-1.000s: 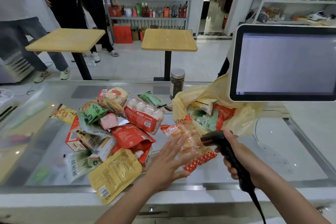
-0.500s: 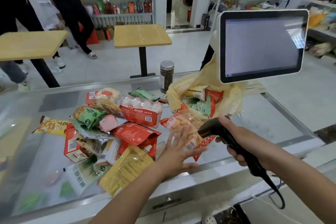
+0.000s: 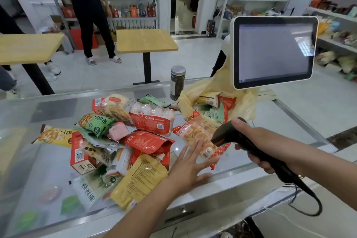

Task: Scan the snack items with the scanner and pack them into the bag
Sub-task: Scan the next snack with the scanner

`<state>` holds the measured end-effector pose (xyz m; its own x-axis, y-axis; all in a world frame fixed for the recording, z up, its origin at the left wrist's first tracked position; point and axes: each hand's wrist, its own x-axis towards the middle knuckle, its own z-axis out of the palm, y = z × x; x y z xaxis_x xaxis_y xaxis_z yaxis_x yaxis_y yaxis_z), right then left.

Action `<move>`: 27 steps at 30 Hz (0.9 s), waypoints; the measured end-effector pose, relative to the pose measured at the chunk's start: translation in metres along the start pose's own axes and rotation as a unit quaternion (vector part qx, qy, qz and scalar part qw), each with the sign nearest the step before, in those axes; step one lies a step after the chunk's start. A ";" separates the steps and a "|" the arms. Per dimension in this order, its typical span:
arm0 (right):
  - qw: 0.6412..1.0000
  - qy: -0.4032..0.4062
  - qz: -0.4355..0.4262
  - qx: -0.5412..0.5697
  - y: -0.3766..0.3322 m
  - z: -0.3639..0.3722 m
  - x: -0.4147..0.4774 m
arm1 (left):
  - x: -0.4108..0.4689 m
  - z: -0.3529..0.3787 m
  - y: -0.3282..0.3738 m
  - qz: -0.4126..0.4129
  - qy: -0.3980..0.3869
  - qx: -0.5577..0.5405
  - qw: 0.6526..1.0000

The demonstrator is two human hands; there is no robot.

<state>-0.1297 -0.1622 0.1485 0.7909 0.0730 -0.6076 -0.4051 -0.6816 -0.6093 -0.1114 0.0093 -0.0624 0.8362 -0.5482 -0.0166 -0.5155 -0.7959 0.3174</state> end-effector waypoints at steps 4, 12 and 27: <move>1.000 0.004 -0.001 -0.022 -0.005 0.000 -0.007 | 0.006 0.010 -0.006 0.014 0.015 0.029 0.999; 0.999 0.005 -0.005 -0.048 -0.008 0.002 -0.016 | 0.009 0.015 -0.008 0.011 0.020 0.035 0.999; 0.998 -0.006 -0.022 -0.056 -0.012 0.004 -0.043 | 0.010 0.016 -0.007 -0.001 0.004 0.027 1.000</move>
<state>-0.1604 -0.1540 0.1800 0.8010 0.1140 -0.5877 -0.3148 -0.7548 -0.5755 -0.1019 0.0052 -0.0798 0.8389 -0.5442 -0.0101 -0.5224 -0.8103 0.2656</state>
